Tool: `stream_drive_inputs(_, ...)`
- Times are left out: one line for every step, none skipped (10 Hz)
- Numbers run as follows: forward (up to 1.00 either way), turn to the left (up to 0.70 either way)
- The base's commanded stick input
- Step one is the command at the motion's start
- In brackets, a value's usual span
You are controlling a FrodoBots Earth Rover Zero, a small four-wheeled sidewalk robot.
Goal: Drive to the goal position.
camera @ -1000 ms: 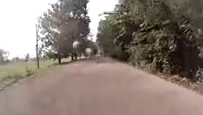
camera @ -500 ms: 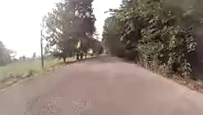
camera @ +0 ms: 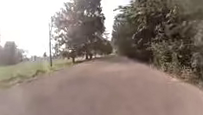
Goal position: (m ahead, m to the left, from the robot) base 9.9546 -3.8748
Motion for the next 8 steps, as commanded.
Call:
stream_drive_inputs(1.00,-0.07)
stream_drive_inputs(1.00,-0.07)
stream_drive_inputs(1.00,-0.07)
stream_drive_inputs(1.00,-0.07)
stream_drive_inputs(1.00,-0.08)
stream_drive_inputs(1.00,-0.08)
stream_drive_inputs(1.00,-0.08)
stream_drive_inputs(1.00,-0.08)
